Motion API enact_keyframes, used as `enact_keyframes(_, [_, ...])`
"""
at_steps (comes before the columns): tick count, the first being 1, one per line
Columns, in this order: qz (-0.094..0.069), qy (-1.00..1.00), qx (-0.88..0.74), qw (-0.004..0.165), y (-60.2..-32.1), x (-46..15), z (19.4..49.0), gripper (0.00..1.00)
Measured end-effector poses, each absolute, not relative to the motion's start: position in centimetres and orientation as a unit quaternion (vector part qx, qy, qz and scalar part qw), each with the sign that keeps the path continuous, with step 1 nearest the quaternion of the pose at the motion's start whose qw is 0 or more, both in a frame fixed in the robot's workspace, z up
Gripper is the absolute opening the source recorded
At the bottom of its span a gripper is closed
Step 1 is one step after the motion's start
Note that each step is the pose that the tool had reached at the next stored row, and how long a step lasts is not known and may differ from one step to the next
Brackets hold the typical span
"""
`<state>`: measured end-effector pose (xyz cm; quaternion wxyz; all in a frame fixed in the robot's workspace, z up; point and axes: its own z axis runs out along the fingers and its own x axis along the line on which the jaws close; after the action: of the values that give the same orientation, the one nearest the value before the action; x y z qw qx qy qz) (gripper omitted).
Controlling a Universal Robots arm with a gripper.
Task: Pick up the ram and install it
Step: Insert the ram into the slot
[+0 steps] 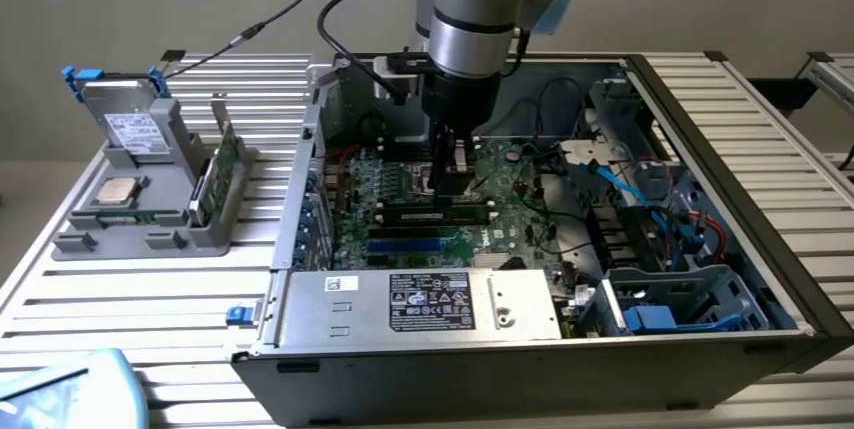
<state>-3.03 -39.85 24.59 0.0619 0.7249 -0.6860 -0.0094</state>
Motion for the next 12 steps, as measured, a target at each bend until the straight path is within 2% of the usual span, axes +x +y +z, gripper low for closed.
enact_keyframes(3, [-0.009,-0.686,0.725,0.062,-39.85,-3.05,24.62,0.38])
enact_keyframes(5, [-0.009,-0.686,0.725,0.062,-39.85,-3.05,24.62,0.25])
enact_keyframes(6, [-0.009,-0.686,0.725,0.062,-39.85,-3.05,24.63,0.25])
enact_keyframes(8, [-0.009,-0.686,0.725,0.062,-39.85,-3.04,24.63,0.13])
enact_keyframes(12, [-0.009,-0.686,0.725,0.062,-39.85,-3.05,24.63,0.1])
